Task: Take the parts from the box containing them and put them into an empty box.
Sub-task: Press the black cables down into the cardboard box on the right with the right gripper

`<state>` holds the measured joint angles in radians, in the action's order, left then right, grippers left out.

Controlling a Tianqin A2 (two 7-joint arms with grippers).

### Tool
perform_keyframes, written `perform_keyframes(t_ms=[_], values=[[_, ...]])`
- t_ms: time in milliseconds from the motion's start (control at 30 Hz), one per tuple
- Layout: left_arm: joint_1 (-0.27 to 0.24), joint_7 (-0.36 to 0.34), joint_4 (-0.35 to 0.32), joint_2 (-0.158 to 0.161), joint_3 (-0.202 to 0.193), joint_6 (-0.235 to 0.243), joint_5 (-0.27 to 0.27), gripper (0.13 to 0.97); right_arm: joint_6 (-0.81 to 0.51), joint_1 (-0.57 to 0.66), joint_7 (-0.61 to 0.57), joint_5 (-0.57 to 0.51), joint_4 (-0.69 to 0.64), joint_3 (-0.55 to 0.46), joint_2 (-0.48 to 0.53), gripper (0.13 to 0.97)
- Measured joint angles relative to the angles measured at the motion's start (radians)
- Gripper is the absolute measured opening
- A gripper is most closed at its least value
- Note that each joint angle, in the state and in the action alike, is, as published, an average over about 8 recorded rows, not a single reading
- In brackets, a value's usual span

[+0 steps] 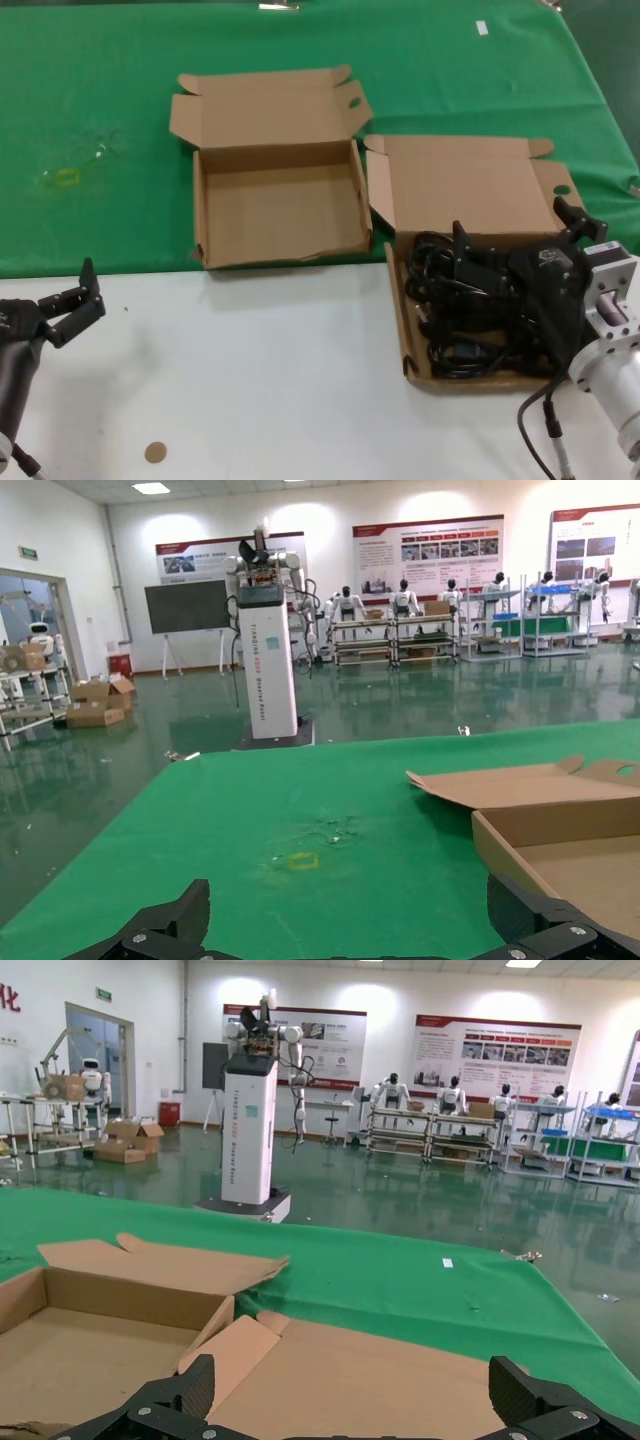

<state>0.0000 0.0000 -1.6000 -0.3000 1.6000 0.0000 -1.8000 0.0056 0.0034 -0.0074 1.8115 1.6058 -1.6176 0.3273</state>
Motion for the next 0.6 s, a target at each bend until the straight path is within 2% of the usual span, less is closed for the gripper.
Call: perform_keyframes(t_ms=[600], values=[[0.0, 0.0, 0.0, 0.0, 0.0, 0.0, 0.0, 0.966, 0.0, 0.0, 0.0, 0.0, 0.0, 0.0, 0.0, 0.966]])
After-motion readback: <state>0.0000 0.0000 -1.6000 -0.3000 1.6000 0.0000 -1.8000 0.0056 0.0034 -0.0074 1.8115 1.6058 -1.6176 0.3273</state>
